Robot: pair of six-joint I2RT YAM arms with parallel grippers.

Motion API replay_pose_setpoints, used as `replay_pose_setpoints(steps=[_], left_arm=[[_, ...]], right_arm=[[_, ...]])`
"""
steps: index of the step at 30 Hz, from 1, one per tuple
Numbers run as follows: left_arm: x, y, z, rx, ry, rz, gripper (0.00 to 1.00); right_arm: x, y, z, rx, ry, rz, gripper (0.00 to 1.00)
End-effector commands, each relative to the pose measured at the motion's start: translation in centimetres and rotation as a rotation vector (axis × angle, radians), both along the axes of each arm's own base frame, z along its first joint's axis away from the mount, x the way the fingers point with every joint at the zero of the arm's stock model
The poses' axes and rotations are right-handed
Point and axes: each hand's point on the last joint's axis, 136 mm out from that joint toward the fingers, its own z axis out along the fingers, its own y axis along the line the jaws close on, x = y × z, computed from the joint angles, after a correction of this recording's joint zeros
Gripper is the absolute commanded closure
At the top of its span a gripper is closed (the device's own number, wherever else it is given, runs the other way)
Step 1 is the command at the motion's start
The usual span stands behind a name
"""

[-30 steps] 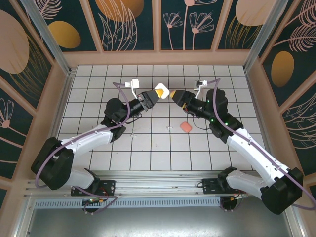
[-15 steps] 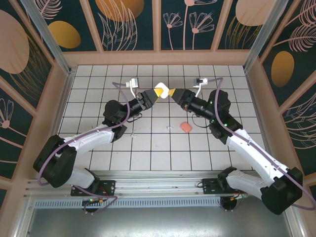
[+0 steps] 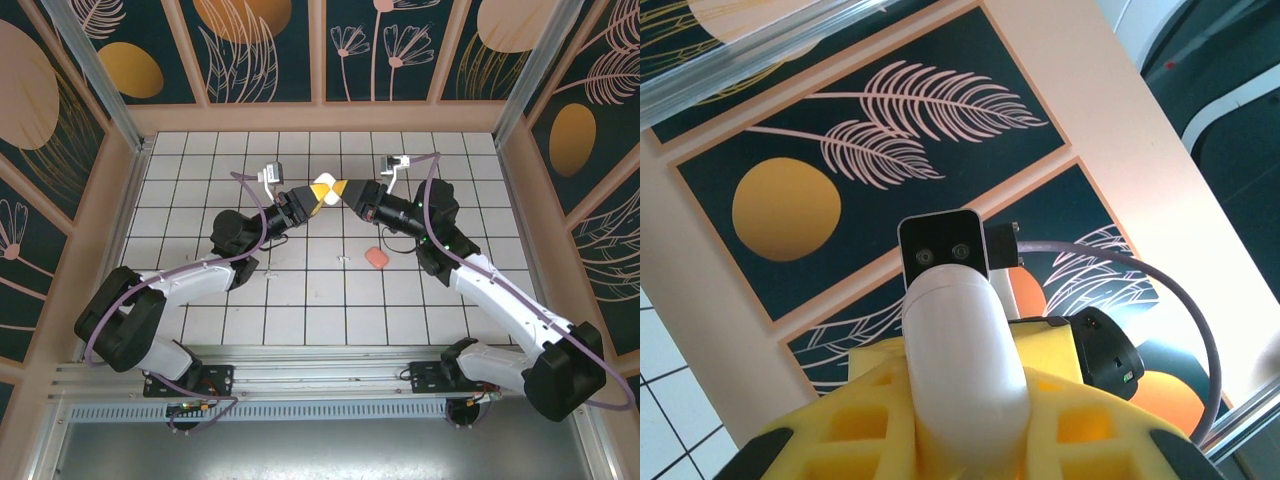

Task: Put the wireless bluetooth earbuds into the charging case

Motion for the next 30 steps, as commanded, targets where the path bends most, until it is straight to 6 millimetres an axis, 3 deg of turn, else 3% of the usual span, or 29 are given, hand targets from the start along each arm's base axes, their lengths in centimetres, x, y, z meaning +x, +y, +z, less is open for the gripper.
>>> replay_pose_setpoints(steps=[1, 5, 12, 17, 22, 26, 30], left_arm=[[-1.1, 0.4, 1.8, -0.032, -0.074, -0.016, 1.0], [-1.2, 0.4, 2.0, -0.033, -0.078, -0.013, 1.0], [-1.6, 0.5, 1.6, 0.031, -0.11, 0.008, 0.94], [-2.1, 0.8, 1.0, 0.179, -0.171, 0.063, 0.71], [-2.8, 1.4, 1.2, 0.339, -0.254, 0.109, 0.45], [-2.2, 2.2, 0.8, 0.502, -0.311, 0.173, 0.38], [-2.6, 2.4, 2.0, 0.63, -0.421, 0.158, 0.37]], right_arm=[[-1.2, 1.4, 0.4, -0.012, -0.048, 0.08, 0.67], [-1.4, 2.0, 0.2, -0.039, -0.057, 0.099, 0.69], [-1.0, 1.2, 0.1, -0.068, -0.075, 0.041, 0.94], [-0.2, -0.3, -0.1, -0.14, -0.096, -0.021, 0.99], [-0.4, -1.2, 1.2, -0.157, -0.146, -0.038, 0.99], [-0.9, -1.8, 1.9, -0.249, -0.241, -0.037, 0.99], [-1.5, -2.4, 2.9, -0.398, -0.364, -0.022, 0.98]])
